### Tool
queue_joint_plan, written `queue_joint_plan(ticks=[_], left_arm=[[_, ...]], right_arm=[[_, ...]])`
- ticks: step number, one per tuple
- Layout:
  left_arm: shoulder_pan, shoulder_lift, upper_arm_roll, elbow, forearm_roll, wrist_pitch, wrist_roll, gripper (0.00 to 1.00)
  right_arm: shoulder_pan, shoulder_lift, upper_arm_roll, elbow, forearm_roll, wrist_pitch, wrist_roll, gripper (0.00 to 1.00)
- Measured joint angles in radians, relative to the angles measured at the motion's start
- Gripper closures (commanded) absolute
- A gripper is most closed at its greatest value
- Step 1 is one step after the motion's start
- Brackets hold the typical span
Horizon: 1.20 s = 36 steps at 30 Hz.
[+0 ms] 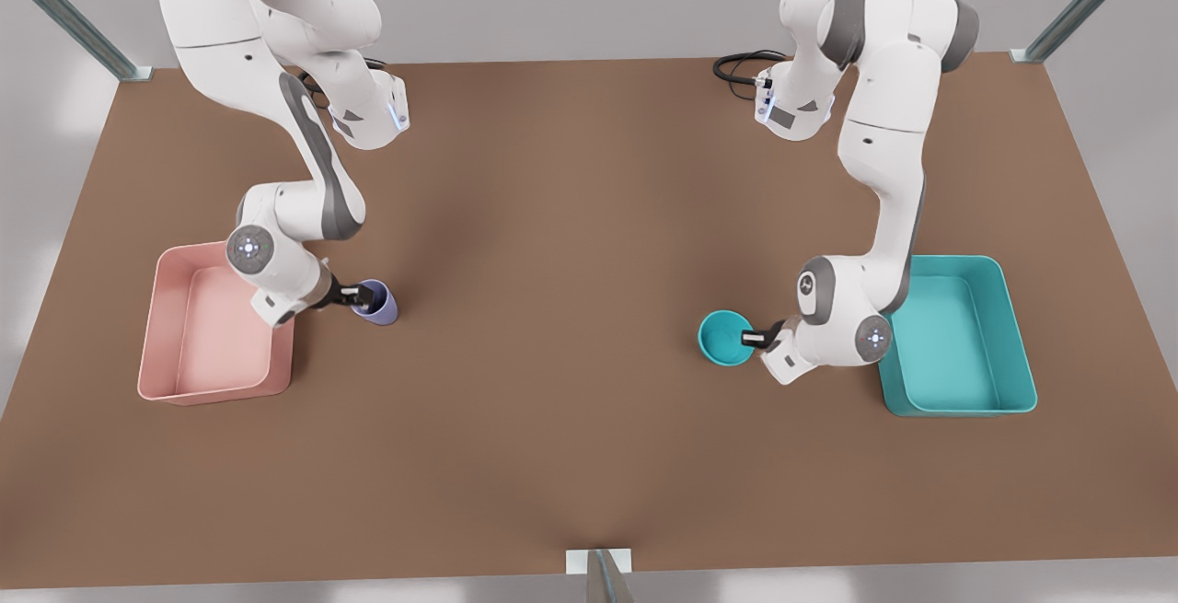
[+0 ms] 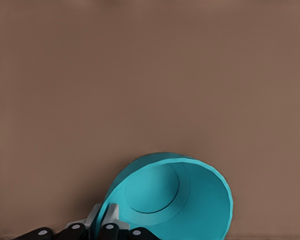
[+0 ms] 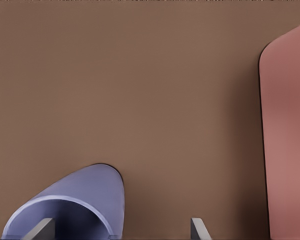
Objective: Put the bowls and cups in different boxes
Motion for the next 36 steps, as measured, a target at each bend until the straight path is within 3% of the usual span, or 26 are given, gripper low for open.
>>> queue_joint_plan(ticks=[3, 8, 9, 12, 14, 21, 23, 24, 27, 29, 32, 36], left_arm=[[0.056, -0.108, 0.094, 0.063, 0.098, -0.075, 0.004, 0.79], [0.231, -0.145, 0.192, 0.222, 0.268, -0.227, 0.013, 0.79], [0.248, -0.146, 0.225, 0.221, 0.289, -0.246, 0.019, 0.79], [0.282, -0.139, 0.283, 0.19, 0.325, -0.281, 0.039, 0.79], [0.294, -0.1, 0.292, 0.137, 0.337, -0.254, 0.052, 0.79], [0.314, 0.021, 0.287, 0.068, 0.319, -0.087, 0.087, 0.78], [0.314, 0.032, 0.28, 0.064, 0.306, -0.067, 0.1, 0.07], [0.315, 0.034, 0.278, 0.064, 0.296, -0.061, 0.11, 0.0], [0.317, -0.004, 0.289, 0.087, 0.274, -0.073, 0.149, 0.0], [0.278, -0.124, 0.294, 0.16, 0.333, -0.156, 0.158, 0.0], [0.22, -0.286, 0.035, 0.217, 0.443, -0.299, 0.122, 0.0], [0.153, -0.459, -0.053, 0.232, 0.502, -0.435, 0.063, 0.0]], right_arm=[[-0.001, 0.016, -0.001, -0.018, 0.001, 0.009, -0.007, 0.0], [-0.001, 0.056, 0.0, -0.017, 0.0, 0.02, -0.017, 0.02], [-0.001, 0.064, 0.0, -0.014, 0.0, 0.021, -0.019, 0.08], [-0.001, 0.079, 0.0, -0.007, 0.003, 0.025, -0.026, 0.64], [0.001, 0.086, 0.0, -0.003, 0.011, 0.026, -0.036, 0.79], [0.0, 0.074, 0.001, 0.063, 0.035, 0.006, -0.06, 0.79], [-0.036, 0.051, -0.004, 0.179, 0.073, -0.057, -0.075, 0.79], [-0.074, 0.047, -0.007, 0.25, 0.093, -0.1, -0.088, 0.79], [-0.174, 0.043, -0.032, 0.397, 0.119, -0.228, -0.142, 0.79], [-0.206, 0.057, -0.095, 0.436, 0.127, -0.287, -0.188, 0.79], [-0.248, 0.116, -0.137, 0.481, 0.132, -0.343, -0.256, 0.79], [-0.265, 0.233, -0.156, 0.506, 0.135, -0.349, -0.332, 0.79]])
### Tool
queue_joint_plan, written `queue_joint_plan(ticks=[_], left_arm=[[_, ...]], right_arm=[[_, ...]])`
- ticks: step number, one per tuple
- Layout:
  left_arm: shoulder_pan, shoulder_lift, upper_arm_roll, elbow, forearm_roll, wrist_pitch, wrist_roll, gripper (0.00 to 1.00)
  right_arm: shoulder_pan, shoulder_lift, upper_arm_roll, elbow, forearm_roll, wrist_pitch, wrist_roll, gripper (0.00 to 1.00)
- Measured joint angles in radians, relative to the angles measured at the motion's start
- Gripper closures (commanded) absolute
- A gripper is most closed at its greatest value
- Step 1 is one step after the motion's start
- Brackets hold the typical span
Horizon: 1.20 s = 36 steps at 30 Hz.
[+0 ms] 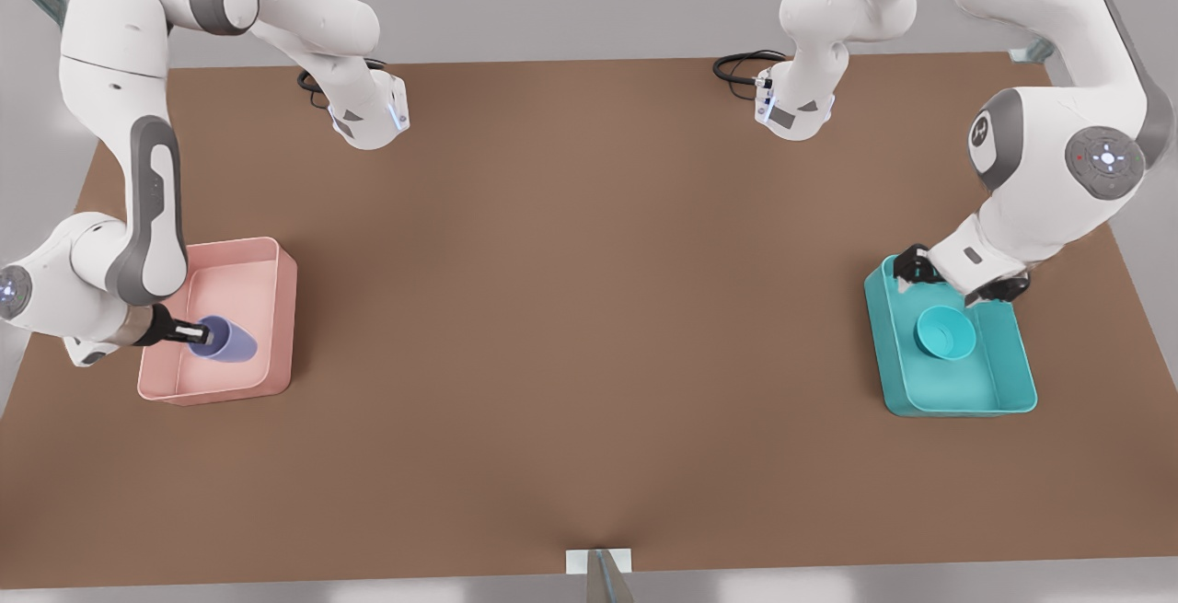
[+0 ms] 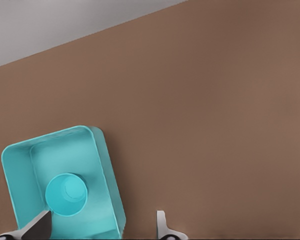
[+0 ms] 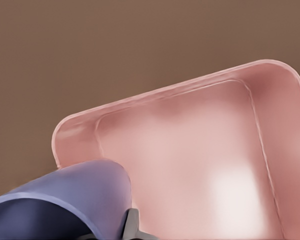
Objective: Put the bowls and cups in different boxes
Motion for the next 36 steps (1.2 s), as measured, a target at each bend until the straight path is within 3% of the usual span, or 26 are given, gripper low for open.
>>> queue_joint_plan(ticks=[6, 7, 8, 14, 19, 23, 27, 36], left_arm=[[0.006, 0.023, -0.039, 0.044, 0.017, -0.121, -0.092, 0.0], [0.009, 0.022, -0.051, 0.045, 0.012, -0.137, -0.105, 0.0], [0.007, 0.022, -0.058, 0.045, 0.008, -0.15, -0.117, 0.0], [0.009, 0.024, -0.066, 0.044, 0.0, -0.193, -0.177, 0.0], [0.01, 0.027, -0.066, 0.044, -0.001, -0.207, -0.213, 0.0], [0.01, 0.029, -0.066, 0.043, 0.0, -0.212, -0.236, 0.0], [0.01, 0.029, -0.066, 0.043, 0.0, -0.215, -0.255, 0.0], [0.01, 0.027, -0.066, 0.044, 0.0, -0.219, -0.284, 0.0]], right_arm=[[0.001, 0.09, -0.003, 0.003, 0.006, 0.065, -0.086, 0.79], [0.001, 0.096, -0.003, 0.003, 0.006, 0.073, -0.097, 0.43], [0.002, 0.099, -0.003, 0.002, 0.004, 0.08, -0.107, 0.0], [0.004, 0.092, -0.001, -0.001, -0.033, 0.101, -0.126, 0.0], [0.018, -0.016, 0.01, 0.031, -0.008, 0.04, -0.155, 0.0], [0.089, -0.158, 0.01, 0.221, -0.033, -0.196, -0.135, 0.0], [0.158, -0.18, 0.011, 0.439, -0.07, -0.471, -0.067, 0.0], [0.206, -0.261, 0.011, 0.374, -0.114, -0.724, 0.066, 0.0]])
